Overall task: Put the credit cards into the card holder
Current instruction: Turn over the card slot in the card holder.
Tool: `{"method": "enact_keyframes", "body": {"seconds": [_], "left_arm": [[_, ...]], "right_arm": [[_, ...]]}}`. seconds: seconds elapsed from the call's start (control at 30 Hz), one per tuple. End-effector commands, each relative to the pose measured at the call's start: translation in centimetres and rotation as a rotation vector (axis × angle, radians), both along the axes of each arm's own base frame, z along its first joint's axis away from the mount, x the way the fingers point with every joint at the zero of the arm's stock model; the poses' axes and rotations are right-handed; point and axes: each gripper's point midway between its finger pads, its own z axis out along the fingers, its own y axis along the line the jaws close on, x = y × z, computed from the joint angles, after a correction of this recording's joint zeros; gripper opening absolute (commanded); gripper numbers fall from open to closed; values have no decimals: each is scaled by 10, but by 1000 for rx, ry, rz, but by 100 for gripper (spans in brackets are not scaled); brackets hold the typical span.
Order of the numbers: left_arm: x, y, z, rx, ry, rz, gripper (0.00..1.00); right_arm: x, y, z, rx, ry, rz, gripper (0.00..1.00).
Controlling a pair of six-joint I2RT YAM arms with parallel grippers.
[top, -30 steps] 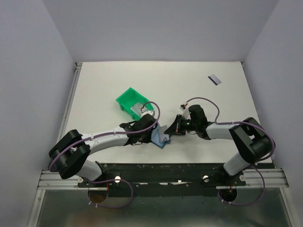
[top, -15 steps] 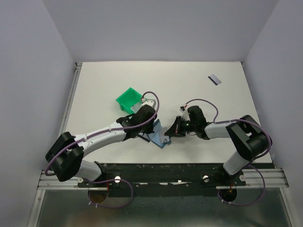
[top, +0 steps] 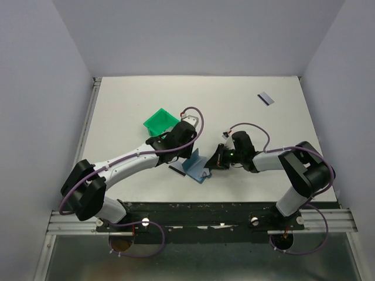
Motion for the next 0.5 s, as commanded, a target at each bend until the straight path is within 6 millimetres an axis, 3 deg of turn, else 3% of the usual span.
{"method": "enact_keyframes", "body": {"seconds": [0.0,0.23,0.47], "left_arm": [[7,17,4,98,-35,-12,46],[-1,-3,-5,6,-21,-116,49],[-9,-20,-7,-92,-2,-169,50]], "right_arm": [[5,0,-4,-3,0,-5,0],[5,3,1,14,-3,2,0],[7,13,26,122,-16,-1,0]]}}
